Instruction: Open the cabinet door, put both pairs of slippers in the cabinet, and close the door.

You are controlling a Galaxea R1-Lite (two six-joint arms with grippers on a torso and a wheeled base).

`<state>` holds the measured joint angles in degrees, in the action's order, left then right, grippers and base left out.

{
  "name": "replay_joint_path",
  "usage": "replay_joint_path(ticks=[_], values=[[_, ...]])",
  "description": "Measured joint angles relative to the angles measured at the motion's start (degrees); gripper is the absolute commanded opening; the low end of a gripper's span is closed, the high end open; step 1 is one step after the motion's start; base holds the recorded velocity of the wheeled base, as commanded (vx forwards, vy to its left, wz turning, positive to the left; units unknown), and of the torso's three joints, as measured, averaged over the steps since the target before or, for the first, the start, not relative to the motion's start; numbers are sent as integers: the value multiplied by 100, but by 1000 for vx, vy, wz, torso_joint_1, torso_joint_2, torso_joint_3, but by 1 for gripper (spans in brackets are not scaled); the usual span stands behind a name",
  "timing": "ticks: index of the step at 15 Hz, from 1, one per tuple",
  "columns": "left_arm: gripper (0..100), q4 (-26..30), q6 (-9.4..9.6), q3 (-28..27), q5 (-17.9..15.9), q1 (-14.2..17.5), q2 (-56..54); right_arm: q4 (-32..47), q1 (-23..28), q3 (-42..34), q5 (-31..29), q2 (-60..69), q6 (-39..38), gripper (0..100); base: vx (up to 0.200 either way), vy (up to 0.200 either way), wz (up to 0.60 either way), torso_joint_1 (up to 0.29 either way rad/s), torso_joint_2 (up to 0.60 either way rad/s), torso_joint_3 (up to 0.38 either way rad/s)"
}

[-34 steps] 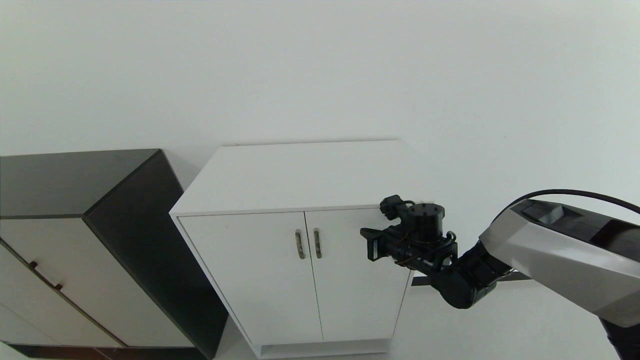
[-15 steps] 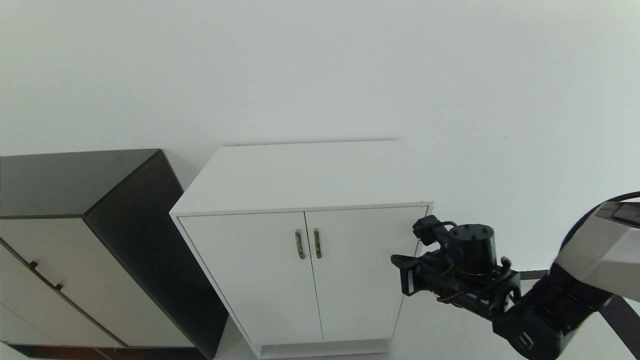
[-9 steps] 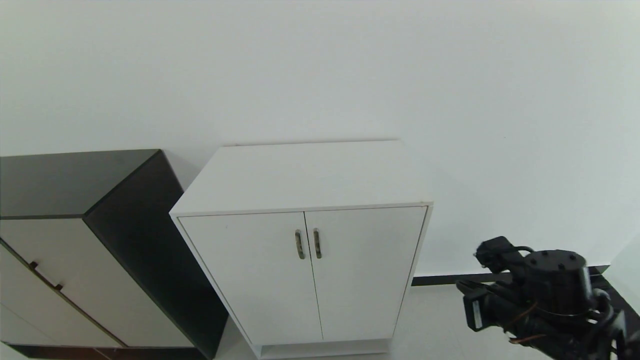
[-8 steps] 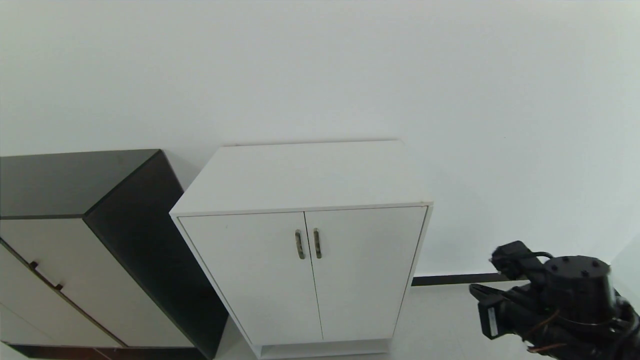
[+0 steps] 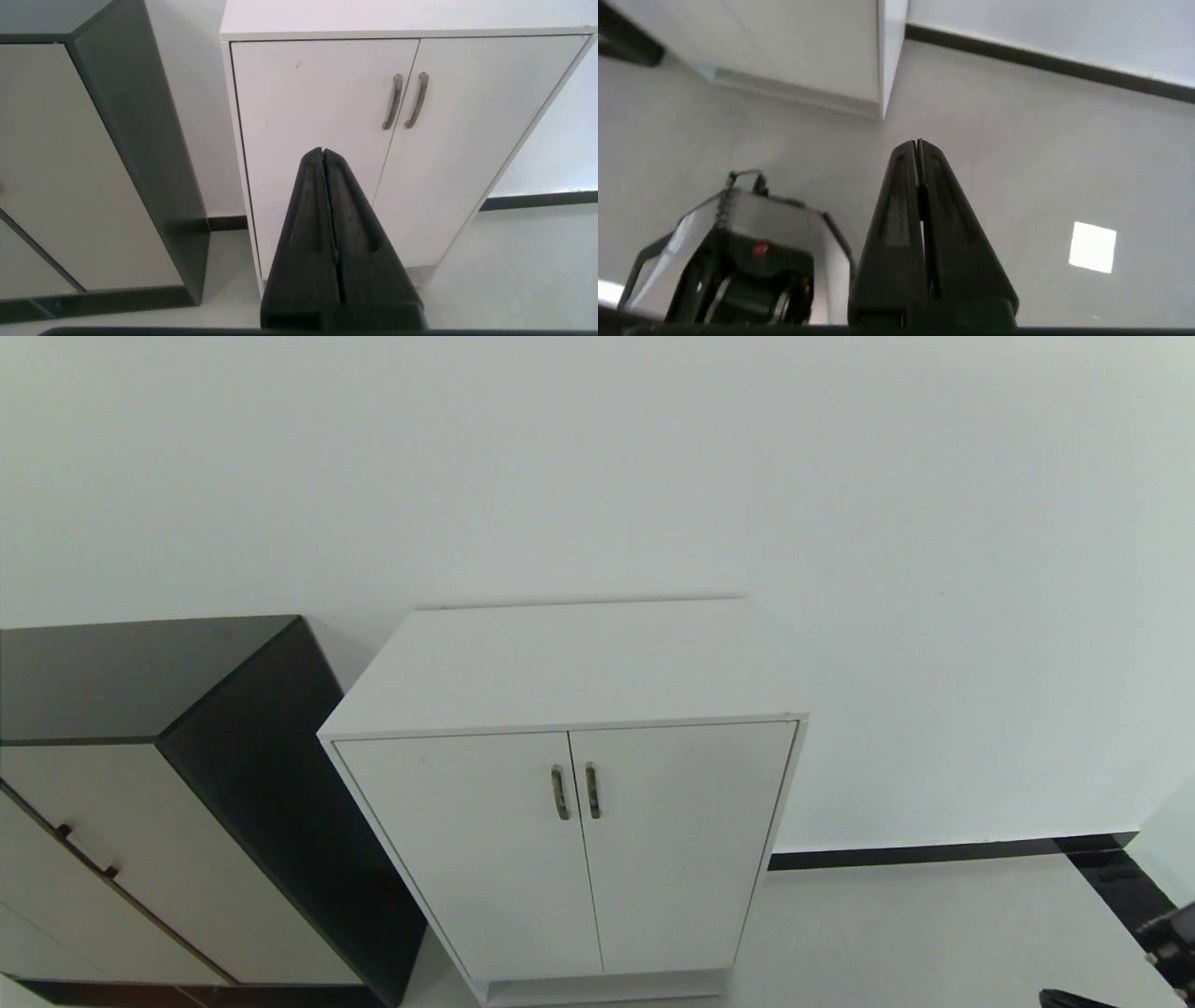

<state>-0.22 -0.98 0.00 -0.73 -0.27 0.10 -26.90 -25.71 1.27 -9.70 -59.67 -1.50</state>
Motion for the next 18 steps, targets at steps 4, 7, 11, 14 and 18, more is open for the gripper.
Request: replay_joint_path(ticks=[4, 7, 11, 14, 18], values=[[0, 0, 2, 0, -5, 0, 0, 2097, 2, -15, 1022, 2148, 0, 0, 0, 0, 0, 0, 0, 0], [0, 0, 2, 0, -5, 0, 0, 2648, -24, -59, 1279, 3132, -88, 0, 0, 0, 0, 0, 0, 0], [0, 0, -11, 0, -2, 0, 0, 2690, 28, -105, 1025, 3652, 406, 0, 0, 0, 0, 0, 0, 0], [0, 0, -9, 0, -2, 0, 0, 2695, 568, -117, 991, 3939, 360, 0, 0, 0, 0, 0, 0, 0], [0, 0, -6, 0, -5, 0, 0, 2700, 1783, -124, 989, 4618, 355, 0, 0, 0, 0, 0, 0, 0]])
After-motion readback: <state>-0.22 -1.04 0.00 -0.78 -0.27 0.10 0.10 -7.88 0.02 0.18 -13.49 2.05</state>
